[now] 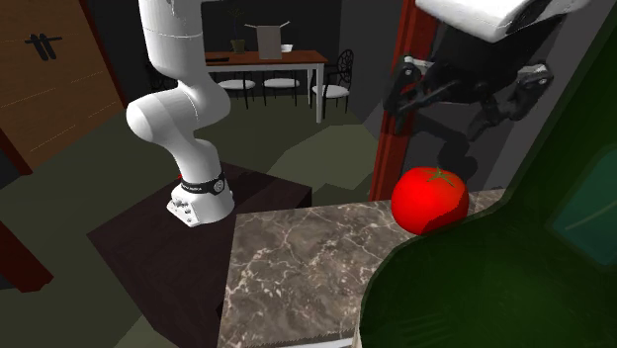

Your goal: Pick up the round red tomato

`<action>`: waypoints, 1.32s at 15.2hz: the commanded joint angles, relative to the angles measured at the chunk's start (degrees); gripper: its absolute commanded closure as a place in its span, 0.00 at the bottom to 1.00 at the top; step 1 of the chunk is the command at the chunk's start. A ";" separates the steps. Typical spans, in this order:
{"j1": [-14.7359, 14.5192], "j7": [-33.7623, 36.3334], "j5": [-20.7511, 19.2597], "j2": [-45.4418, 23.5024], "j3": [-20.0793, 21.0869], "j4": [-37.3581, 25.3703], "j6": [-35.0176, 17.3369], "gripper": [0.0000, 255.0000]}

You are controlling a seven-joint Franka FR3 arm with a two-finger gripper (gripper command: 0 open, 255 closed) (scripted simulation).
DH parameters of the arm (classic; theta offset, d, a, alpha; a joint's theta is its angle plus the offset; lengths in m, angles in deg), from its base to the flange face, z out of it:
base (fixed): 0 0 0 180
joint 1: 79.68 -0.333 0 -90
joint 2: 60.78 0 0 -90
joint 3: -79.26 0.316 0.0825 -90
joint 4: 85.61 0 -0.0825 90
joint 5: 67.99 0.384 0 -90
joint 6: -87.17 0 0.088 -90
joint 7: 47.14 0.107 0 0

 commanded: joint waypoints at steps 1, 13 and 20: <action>1.65 4.13 2.63 -4.98 -0.98 -5.66 1.11 0.00; 1.75 3.74 3.32 -5.90 -1.41 -0.51 -4.42 1.00; 1.76 3.76 3.33 -5.96 -1.40 -0.60 -4.39 1.00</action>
